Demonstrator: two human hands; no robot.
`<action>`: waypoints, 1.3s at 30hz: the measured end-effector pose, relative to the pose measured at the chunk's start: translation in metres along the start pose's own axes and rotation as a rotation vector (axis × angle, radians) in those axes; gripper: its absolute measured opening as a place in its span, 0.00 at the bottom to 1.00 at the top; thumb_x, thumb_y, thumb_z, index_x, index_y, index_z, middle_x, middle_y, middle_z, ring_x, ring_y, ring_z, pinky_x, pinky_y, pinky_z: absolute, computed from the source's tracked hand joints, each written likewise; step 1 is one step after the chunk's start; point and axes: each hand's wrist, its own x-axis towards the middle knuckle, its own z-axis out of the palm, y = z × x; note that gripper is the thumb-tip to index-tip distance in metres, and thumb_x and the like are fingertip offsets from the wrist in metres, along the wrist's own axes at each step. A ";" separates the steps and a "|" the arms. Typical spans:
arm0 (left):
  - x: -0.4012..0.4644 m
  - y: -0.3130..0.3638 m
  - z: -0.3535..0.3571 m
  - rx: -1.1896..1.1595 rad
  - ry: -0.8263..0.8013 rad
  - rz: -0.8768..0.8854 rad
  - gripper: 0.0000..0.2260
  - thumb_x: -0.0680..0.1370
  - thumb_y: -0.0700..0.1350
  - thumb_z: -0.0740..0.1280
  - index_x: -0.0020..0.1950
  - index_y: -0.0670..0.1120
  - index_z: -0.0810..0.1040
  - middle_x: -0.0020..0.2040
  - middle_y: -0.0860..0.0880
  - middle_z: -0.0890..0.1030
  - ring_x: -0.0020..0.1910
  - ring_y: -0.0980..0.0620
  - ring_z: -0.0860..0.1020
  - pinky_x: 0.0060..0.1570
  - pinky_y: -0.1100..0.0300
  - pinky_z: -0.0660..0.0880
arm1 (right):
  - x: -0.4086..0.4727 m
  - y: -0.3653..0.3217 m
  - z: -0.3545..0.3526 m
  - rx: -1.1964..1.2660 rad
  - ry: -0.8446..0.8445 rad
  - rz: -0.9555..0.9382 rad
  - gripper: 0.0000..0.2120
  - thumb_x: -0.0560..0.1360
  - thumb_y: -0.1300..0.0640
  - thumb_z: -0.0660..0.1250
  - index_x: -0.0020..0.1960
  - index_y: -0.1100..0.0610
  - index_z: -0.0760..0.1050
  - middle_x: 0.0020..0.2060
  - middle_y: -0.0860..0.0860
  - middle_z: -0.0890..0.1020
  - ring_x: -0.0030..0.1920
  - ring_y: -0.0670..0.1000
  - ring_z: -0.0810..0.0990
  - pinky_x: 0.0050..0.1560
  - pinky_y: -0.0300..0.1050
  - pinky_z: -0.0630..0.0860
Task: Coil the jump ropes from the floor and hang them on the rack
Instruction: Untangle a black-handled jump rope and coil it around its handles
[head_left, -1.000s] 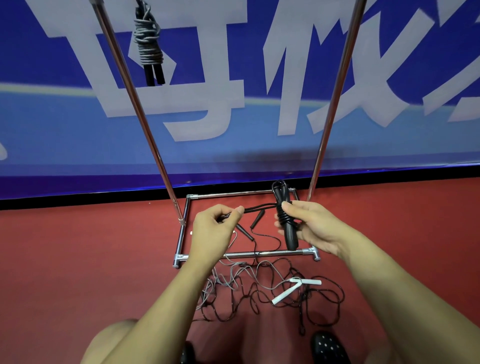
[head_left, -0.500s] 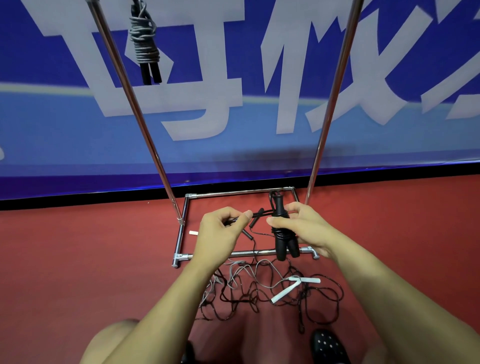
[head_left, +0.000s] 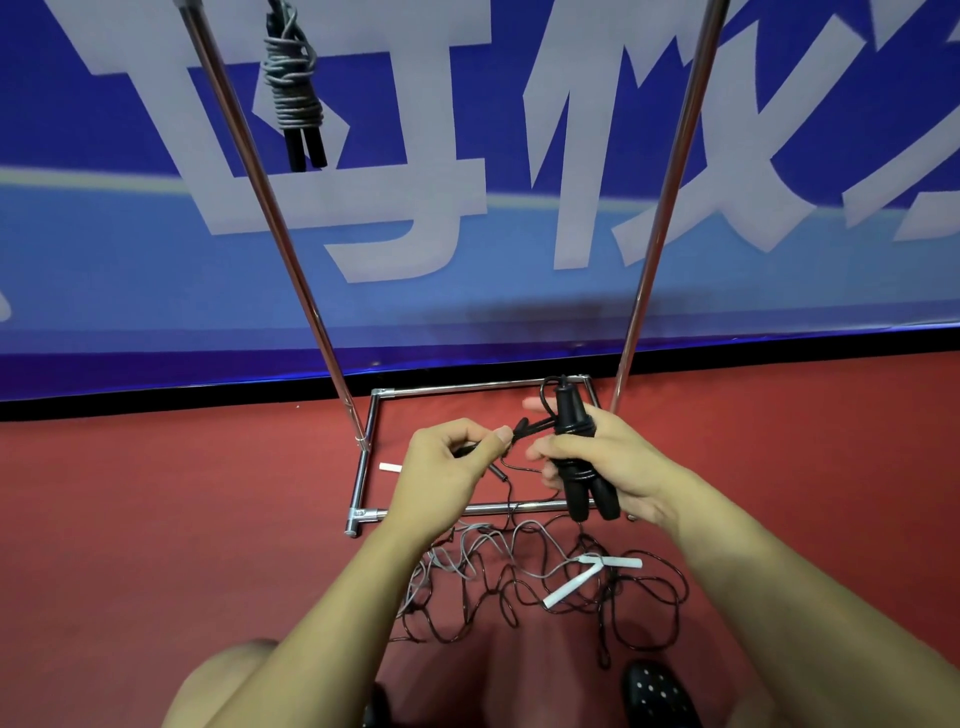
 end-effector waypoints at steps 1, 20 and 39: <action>0.000 0.000 0.000 0.005 0.002 -0.005 0.14 0.80 0.47 0.72 0.34 0.50 0.80 0.27 0.58 0.72 0.28 0.59 0.68 0.34 0.68 0.66 | 0.001 0.000 0.000 0.009 0.002 -0.005 0.19 0.76 0.65 0.73 0.66 0.57 0.76 0.45 0.59 0.84 0.38 0.53 0.80 0.43 0.48 0.80; 0.007 -0.009 -0.005 0.079 0.053 -0.107 0.15 0.82 0.41 0.62 0.41 0.37 0.83 0.32 0.57 0.79 0.36 0.60 0.75 0.45 0.60 0.69 | 0.003 0.001 -0.011 0.123 -0.084 0.107 0.16 0.74 0.62 0.71 0.60 0.66 0.79 0.52 0.62 0.82 0.53 0.58 0.82 0.63 0.59 0.79; 0.000 -0.005 0.002 0.125 -0.146 -0.097 0.13 0.82 0.35 0.62 0.40 0.40 0.82 0.33 0.56 0.81 0.24 0.65 0.70 0.28 0.74 0.64 | 0.002 0.015 0.006 -0.088 -0.012 0.117 0.15 0.75 0.66 0.74 0.61 0.62 0.80 0.51 0.59 0.82 0.49 0.51 0.85 0.52 0.52 0.83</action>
